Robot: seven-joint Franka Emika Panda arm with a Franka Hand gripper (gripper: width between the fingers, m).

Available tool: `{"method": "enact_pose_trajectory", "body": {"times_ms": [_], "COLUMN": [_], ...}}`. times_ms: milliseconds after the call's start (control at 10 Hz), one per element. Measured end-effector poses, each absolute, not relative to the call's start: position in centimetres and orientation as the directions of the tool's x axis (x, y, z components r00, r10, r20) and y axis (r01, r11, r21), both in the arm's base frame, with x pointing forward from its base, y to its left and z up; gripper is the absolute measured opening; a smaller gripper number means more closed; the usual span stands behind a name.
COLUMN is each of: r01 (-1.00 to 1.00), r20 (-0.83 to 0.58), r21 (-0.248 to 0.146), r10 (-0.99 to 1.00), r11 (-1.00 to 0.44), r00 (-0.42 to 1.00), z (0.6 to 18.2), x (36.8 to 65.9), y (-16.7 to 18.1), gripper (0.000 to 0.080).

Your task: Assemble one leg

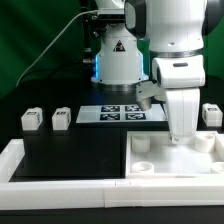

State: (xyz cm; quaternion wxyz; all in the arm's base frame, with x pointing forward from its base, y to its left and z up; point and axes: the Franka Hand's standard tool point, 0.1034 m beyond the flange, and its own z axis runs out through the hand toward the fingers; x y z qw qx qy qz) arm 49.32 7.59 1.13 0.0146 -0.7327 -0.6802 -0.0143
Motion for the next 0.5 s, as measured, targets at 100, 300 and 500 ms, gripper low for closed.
{"method": "enact_pose_trajectory", "body": {"times_ms": [100,300,500], "r01": [0.997,0.997,0.997], "r20": [0.041,0.041,0.041], "r21": [-0.002,-0.002,-0.002], "r10": [0.996,0.996,0.996], "r11": [-0.075,-0.075,-0.076], "r00": [0.075,0.075,0.076], "z": [1.13,1.12,1.12], "x": [49.32,49.32,49.32], "y": [7.57,7.53,7.51], "gripper": [0.0271,0.046,0.0583]}}
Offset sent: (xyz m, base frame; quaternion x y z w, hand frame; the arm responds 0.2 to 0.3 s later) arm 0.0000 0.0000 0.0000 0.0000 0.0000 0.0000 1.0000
